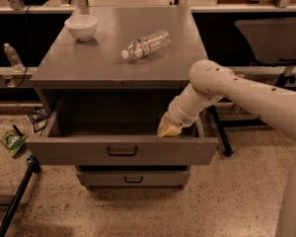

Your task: Open top drawer

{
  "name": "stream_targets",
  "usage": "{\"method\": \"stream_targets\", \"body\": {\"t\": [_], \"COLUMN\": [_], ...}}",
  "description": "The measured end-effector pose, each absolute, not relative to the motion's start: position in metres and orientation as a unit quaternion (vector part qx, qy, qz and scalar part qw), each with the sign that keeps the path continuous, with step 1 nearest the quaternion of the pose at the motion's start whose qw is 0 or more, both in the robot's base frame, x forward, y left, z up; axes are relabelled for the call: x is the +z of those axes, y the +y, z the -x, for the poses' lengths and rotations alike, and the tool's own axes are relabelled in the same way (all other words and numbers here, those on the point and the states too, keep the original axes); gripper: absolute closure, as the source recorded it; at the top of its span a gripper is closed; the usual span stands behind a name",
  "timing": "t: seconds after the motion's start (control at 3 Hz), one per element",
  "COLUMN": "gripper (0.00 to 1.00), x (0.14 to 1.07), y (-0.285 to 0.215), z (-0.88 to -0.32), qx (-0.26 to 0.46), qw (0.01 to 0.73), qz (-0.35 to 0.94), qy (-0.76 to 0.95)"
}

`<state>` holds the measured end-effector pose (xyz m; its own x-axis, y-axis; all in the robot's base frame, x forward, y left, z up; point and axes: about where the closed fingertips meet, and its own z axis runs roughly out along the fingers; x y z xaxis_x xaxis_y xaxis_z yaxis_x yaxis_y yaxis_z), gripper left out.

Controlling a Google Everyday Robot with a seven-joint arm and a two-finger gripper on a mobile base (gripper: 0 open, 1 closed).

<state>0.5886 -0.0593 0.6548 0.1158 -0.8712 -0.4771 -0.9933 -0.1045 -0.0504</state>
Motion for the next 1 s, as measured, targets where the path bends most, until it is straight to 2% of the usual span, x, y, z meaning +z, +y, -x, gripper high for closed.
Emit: {"method": "stream_targets", "body": {"t": [1.0], "gripper": [1.00], "x": [0.628], "y": [-0.048], "z": [-0.540], "qx": [0.222], "qw": [0.139], "qz": [0.719], "qy": [0.644]}}
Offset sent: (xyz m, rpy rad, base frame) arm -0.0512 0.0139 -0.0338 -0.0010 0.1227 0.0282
